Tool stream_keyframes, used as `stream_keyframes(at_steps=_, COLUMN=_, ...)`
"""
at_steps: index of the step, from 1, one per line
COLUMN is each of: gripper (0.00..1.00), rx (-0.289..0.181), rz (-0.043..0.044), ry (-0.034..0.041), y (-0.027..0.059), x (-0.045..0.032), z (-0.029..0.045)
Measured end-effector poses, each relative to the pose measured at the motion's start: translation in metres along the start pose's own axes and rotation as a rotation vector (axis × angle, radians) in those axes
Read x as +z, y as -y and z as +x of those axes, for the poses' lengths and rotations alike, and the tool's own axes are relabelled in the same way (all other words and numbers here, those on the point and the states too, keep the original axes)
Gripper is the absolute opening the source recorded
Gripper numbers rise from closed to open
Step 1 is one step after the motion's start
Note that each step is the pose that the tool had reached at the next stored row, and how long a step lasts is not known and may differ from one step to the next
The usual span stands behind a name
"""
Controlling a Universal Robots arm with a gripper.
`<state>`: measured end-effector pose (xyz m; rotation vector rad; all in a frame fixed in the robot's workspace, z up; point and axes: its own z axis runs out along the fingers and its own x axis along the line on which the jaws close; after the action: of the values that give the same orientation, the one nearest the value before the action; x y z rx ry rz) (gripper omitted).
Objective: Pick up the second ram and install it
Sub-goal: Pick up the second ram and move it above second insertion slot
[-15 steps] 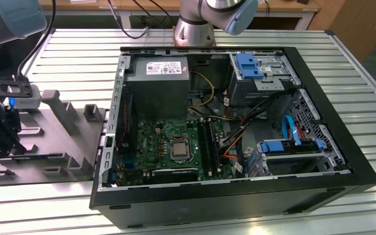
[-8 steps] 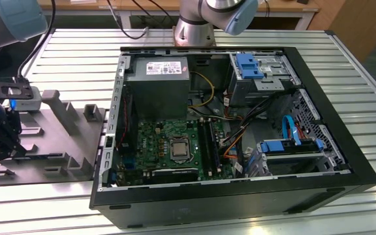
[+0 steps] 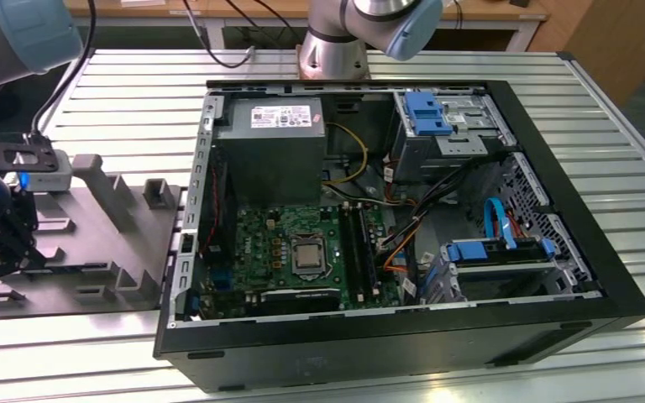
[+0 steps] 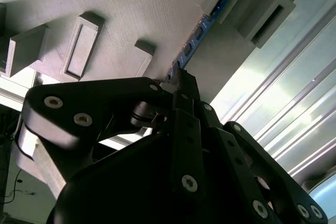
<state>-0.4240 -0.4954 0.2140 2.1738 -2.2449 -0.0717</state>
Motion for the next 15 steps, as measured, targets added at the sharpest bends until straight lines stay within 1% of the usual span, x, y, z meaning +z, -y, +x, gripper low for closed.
stream_keyframes(at_steps=12, gripper=0.1, rx=0.0, rz=0.0001, ry=0.0, y=0.0, x=0.0002, z=-0.0001)
stream_keyframes(at_steps=14, gripper=0.11, rx=0.0, rz=0.0001, ry=0.0, y=0.0, x=0.0002, z=0.0)
stream_keyframes(at_steps=15, gripper=0.17, rx=0.0, rz=0.0001, ry=0.0001, y=0.0, x=0.0002, z=-0.0001)
